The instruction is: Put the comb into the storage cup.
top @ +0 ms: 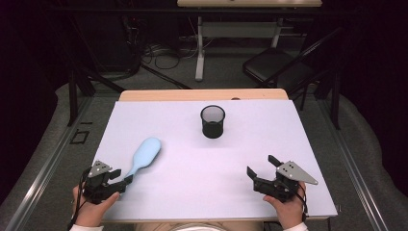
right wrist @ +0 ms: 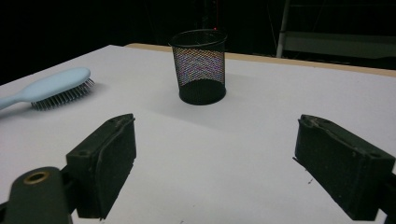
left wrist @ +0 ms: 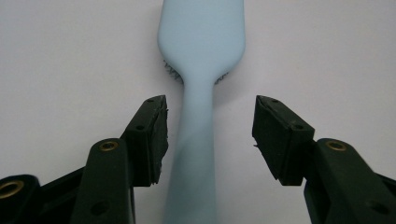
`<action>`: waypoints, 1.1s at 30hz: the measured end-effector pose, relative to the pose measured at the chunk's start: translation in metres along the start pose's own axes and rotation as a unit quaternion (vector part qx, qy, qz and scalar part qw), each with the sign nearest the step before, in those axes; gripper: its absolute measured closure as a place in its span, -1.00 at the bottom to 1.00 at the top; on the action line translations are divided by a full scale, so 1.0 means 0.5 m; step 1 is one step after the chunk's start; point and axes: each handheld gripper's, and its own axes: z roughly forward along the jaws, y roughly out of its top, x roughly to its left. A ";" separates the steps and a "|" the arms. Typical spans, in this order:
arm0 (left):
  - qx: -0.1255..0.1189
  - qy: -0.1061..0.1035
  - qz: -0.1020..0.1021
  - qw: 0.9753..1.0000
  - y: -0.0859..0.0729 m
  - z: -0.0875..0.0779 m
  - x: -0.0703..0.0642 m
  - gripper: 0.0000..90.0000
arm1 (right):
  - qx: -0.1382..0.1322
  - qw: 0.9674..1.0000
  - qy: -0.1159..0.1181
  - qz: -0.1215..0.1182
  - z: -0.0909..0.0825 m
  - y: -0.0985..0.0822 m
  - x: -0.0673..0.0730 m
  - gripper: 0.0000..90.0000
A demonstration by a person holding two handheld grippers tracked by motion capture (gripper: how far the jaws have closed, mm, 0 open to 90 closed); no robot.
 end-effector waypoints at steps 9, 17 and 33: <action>-0.019 -0.013 -0.010 1.000 0.001 -0.005 0.007 -0.03 | -0.001 1.000 0.000 0.001 0.000 0.000 0.000 -0.72; -0.031 -0.019 -0.016 0.999 0.002 -0.009 0.006 -0.13 | -0.002 1.000 0.000 0.001 0.000 0.000 0.000 -0.72; -0.024 -0.022 -0.014 0.999 0.007 0.000 0.006 -0.77 | -0.003 1.000 0.000 0.001 0.000 0.000 0.000 -0.72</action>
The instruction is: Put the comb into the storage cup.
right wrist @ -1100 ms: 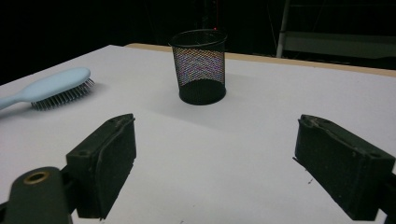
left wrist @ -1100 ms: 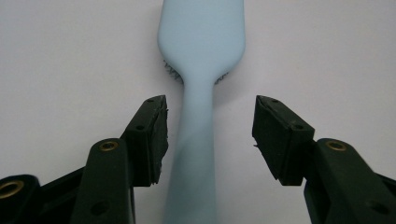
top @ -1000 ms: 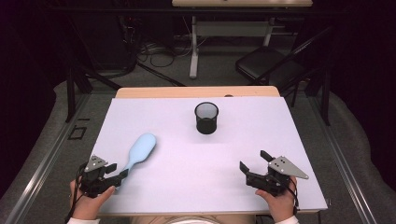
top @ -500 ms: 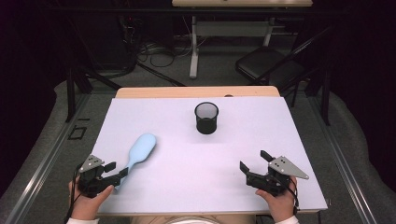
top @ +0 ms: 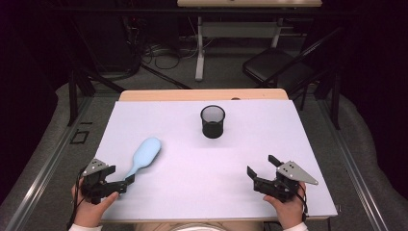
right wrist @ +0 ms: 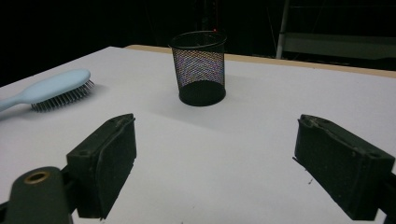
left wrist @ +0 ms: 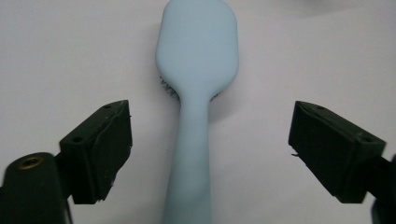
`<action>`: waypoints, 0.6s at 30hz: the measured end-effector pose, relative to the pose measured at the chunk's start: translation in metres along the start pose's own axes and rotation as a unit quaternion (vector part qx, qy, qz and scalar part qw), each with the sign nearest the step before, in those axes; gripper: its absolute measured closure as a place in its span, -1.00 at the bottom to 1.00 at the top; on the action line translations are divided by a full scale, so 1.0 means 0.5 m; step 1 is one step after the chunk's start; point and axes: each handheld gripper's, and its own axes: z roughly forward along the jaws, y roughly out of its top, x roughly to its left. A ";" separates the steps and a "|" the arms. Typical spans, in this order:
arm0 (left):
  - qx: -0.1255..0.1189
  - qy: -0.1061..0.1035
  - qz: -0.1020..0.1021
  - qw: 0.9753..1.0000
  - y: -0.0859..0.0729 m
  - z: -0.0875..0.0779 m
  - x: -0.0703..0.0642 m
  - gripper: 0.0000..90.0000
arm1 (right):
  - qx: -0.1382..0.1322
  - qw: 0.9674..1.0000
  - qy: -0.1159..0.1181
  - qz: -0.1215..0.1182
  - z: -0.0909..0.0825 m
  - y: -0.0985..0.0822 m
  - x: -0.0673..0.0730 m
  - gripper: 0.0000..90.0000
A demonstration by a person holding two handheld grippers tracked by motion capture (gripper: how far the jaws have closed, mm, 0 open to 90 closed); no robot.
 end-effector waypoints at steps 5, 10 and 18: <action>0.004 -0.005 0.002 1.000 0.001 0.006 -0.003 -0.99 | 0.000 1.000 0.000 -0.002 0.000 0.000 0.000 -0.72; 0.001 -0.003 -0.003 1.000 0.002 0.006 -0.004 -0.99 | 0.000 1.000 -0.001 -0.002 0.000 0.000 0.000 -0.72; -0.003 -0.008 0.010 1.000 0.008 0.001 -0.008 -0.99 | 0.001 1.000 0.000 0.000 0.001 -0.001 0.001 -0.72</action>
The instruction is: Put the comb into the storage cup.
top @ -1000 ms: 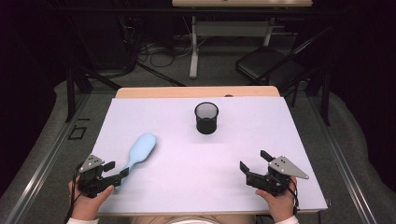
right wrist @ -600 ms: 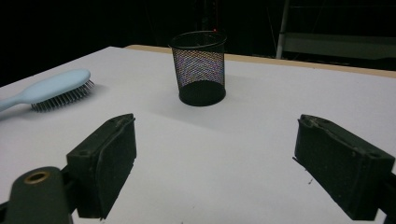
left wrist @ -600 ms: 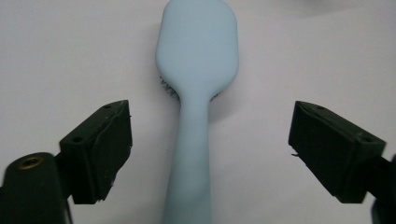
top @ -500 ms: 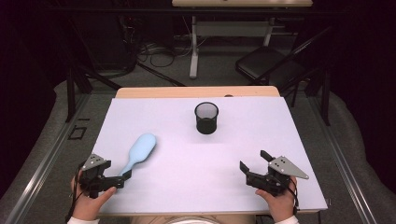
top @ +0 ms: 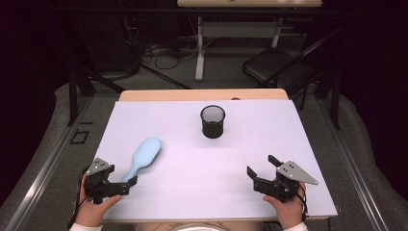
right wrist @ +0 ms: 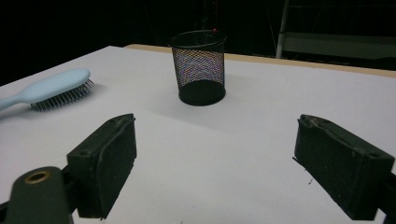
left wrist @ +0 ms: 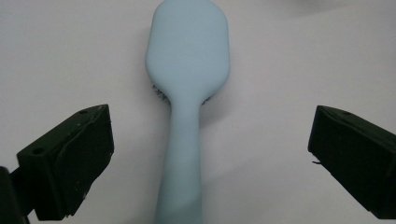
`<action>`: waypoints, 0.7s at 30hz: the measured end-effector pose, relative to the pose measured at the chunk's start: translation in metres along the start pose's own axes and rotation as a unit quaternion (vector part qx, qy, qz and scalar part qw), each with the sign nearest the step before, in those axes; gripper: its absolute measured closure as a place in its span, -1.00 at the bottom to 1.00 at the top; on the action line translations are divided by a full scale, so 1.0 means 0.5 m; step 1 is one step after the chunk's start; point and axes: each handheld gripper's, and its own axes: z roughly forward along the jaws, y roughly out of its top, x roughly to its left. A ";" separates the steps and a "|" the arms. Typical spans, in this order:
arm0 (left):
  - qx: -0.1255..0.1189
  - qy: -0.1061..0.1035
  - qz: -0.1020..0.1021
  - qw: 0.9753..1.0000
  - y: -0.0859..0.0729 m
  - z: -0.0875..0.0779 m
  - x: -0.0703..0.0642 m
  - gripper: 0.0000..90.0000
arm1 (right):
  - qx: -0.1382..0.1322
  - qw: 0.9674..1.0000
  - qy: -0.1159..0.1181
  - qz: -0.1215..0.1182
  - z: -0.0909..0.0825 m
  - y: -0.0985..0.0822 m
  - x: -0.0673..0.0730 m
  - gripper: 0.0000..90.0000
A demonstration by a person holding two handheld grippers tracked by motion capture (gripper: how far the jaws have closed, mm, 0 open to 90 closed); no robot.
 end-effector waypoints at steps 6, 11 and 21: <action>0.001 0.000 -0.002 1.000 0.011 0.001 0.001 -0.99 | 0.002 1.000 0.000 -0.001 0.001 0.000 0.001 -0.72; 0.007 -0.003 -0.004 1.000 0.022 0.002 0.002 -0.99 | 0.005 1.000 0.001 0.002 0.002 -0.001 0.000 -0.72; 0.032 -0.017 -0.019 0.999 0.038 0.011 0.016 -0.99 | 0.005 1.000 0.001 0.008 0.003 -0.002 -0.003 -0.72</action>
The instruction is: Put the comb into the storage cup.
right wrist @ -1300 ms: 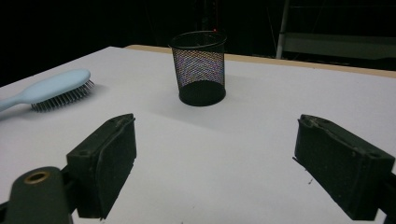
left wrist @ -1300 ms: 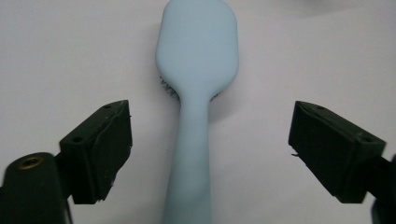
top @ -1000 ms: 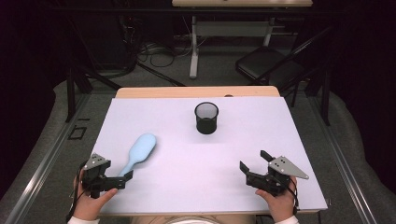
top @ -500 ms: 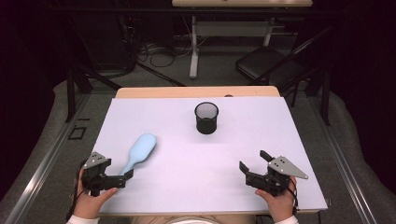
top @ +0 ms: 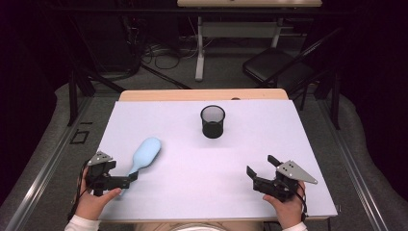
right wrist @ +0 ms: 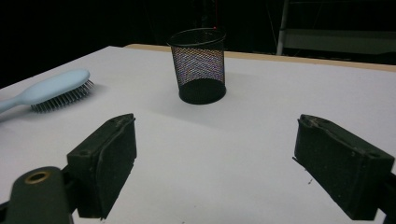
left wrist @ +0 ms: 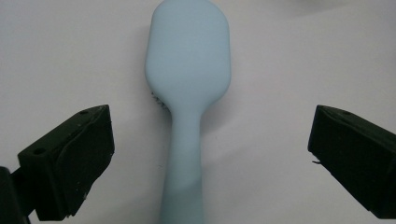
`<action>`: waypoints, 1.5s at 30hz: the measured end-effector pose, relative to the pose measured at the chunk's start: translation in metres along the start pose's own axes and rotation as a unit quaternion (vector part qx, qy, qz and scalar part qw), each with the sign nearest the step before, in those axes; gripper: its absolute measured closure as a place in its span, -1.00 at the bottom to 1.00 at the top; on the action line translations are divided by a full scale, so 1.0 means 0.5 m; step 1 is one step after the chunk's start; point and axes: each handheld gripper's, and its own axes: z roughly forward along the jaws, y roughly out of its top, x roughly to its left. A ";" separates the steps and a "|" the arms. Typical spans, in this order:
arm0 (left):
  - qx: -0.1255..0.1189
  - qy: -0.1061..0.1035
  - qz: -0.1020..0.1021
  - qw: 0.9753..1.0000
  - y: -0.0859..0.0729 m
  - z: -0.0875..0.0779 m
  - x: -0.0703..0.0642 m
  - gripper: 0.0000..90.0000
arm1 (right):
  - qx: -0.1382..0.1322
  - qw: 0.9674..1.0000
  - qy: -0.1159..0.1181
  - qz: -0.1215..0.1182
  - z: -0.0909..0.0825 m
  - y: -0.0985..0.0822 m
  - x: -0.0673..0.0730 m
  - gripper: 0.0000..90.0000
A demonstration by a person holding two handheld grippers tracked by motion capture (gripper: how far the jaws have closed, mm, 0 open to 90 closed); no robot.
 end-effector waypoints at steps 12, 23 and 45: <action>0.025 0.007 0.011 1.000 0.018 0.001 0.008 -0.96 | 0.000 1.000 0.000 0.000 0.001 0.000 0.002 -0.72; 0.062 0.013 0.033 0.997 0.031 0.018 0.002 -0.96 | 0.002 1.000 0.001 0.000 0.003 -0.001 0.003 -0.72; 0.122 0.017 0.048 0.991 0.048 0.034 0.003 -0.95 | 0.005 1.000 0.001 0.003 0.003 -0.003 0.002 -0.72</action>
